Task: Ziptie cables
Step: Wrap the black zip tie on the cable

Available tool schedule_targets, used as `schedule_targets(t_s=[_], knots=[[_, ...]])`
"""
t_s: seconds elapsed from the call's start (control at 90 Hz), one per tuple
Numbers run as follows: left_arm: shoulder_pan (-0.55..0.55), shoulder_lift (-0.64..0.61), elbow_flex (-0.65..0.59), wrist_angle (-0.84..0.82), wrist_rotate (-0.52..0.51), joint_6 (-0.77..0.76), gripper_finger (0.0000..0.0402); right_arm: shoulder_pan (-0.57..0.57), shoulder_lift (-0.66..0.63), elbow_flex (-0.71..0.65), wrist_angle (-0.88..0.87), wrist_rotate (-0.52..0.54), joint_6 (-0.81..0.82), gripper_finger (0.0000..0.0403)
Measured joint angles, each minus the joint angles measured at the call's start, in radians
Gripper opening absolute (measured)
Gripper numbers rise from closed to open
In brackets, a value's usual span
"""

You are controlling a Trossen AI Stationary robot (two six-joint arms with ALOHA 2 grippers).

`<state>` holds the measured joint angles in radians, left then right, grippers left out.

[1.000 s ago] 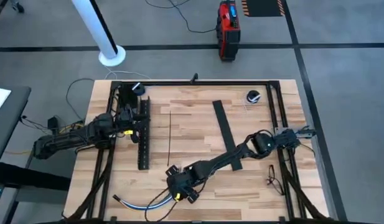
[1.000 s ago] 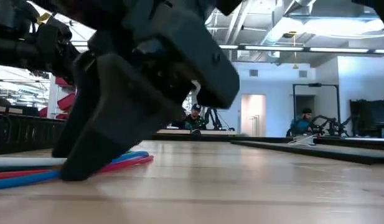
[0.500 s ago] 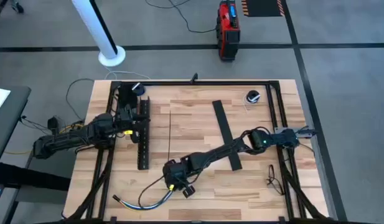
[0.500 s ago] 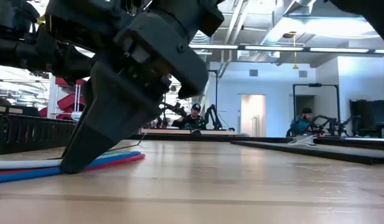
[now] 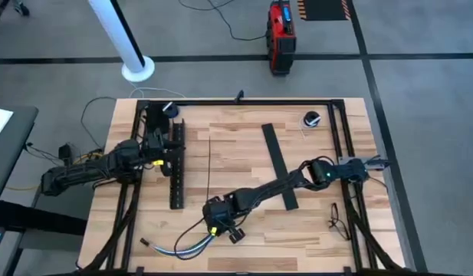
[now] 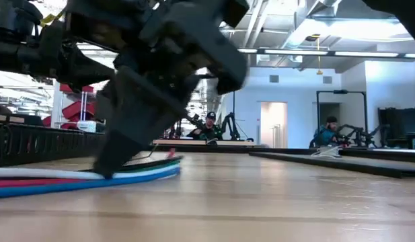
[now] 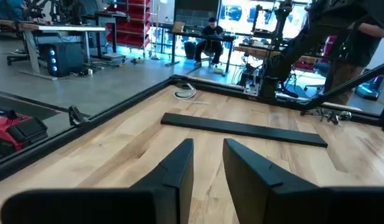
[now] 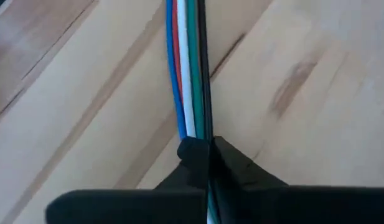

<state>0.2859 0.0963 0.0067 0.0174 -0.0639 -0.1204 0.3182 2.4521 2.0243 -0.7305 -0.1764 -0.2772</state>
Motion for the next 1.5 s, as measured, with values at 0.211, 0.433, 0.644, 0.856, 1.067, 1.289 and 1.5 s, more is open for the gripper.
schedule_targets(t_s=[0.211,0.433,0.644,0.856,1.067,1.289,1.5], knots=[[0.0,0.0,0.0,0.0,0.001,-0.008,0.0082,0.006,-0.043,-0.004,-0.214,0.034,0.043,0.0],[0.0,0.0,0.0,-0.003,0.024,-0.017,0.0082,0.004,-0.047,-0.001,-0.366,0.115,0.062,0.0],[0.0,0.0,0.0,-0.003,0.035,-0.023,0.0082,-0.004,-0.05,-0.001,-0.488,0.162,0.079,0.0],[0.0,0.0,0.0,-0.004,0.053,-0.016,0.0082,0.003,-0.065,-0.002,-0.561,0.164,0.079,0.0],[0.0,0.0,0.0,0.004,0.098,-0.03,0.0082,-0.003,-0.156,-0.002,-0.55,0.163,0.098,0.0001],[0.0,0.0,0.0,0.004,0.102,-0.119,0.0082,-0.019,-0.232,0.0,-0.342,0.128,0.173,0.0005],[-0.001,0.0,0.0,0.002,0.103,-0.179,0.0082,-0.008,-0.188,0.0,-0.237,0.124,0.203,0.0068]])
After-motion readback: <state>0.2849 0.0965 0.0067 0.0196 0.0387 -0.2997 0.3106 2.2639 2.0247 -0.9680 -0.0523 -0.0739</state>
